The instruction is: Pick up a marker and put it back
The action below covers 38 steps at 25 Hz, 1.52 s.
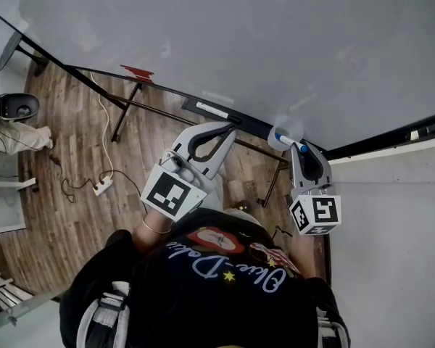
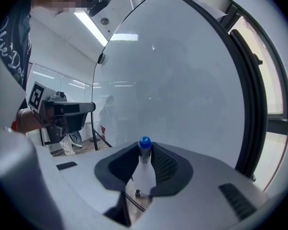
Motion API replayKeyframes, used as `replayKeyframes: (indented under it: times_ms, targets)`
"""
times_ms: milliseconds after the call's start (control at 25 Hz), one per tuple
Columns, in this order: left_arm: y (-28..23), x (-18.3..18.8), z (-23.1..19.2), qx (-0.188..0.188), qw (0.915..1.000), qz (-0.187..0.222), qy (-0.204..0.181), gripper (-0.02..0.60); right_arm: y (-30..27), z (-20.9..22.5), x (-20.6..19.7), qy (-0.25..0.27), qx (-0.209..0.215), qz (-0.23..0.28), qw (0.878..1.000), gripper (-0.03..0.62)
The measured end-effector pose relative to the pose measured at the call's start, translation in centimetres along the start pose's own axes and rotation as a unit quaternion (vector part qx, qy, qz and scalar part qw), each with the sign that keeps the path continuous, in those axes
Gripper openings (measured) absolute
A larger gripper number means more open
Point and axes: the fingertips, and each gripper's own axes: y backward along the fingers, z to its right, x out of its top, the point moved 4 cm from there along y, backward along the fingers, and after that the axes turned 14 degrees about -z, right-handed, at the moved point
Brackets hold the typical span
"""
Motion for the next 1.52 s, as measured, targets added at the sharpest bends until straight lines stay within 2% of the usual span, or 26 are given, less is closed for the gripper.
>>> replayKeyframes:
  times_ms: [1520]
  targets:
    - [0.8, -0.9, -0.3, 0.015, 0.9997, -0.003, 0.018, 0.003, -1.0, -0.5, -0.8, 0.007, 0.006, -0.004, 1.000, 0.075]
